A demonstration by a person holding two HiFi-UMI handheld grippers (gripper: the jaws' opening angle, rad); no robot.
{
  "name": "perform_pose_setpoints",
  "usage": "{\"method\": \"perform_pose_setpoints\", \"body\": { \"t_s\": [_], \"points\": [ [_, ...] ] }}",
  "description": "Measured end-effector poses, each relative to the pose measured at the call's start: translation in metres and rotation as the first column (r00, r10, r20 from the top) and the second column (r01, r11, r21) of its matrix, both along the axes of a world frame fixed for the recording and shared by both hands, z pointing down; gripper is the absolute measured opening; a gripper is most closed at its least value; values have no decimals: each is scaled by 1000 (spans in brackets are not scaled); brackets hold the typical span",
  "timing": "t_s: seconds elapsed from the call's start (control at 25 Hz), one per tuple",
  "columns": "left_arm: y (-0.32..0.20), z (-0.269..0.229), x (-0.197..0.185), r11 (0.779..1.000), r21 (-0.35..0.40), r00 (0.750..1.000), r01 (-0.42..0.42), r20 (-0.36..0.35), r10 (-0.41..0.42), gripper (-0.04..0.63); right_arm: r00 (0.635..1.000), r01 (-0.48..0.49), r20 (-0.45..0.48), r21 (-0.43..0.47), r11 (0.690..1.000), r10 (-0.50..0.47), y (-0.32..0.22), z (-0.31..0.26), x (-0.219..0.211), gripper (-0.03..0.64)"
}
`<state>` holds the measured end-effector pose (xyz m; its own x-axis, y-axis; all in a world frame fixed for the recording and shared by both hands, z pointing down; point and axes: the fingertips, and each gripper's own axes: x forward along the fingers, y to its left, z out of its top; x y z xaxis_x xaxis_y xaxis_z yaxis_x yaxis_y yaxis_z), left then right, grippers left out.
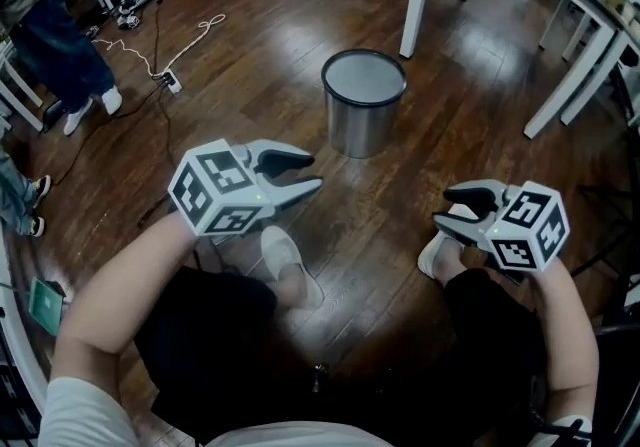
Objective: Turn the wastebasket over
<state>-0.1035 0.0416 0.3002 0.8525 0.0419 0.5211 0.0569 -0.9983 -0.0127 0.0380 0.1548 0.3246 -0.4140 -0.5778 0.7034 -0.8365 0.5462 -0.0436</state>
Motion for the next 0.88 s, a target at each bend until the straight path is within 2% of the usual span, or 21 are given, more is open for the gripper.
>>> {"method": "perform_pose_setpoints", "body": {
  "t_s": [0.24, 0.4, 0.88],
  "points": [
    [12, 1, 2, 999, 20, 999, -36, -11, 37, 130, 999, -52, 13, 20, 998, 52, 18, 1, -4, 167],
    [20, 0, 4, 998, 22, 998, -57, -13, 58, 130, 997, -78, 7, 2, 997, 78, 27, 9, -5, 163],
    [34, 8, 13, 995, 29, 995, -98, 19, 97, 130, 993, -116, 27, 16, 993, 115, 39, 4, 2, 161]
  ]
}}
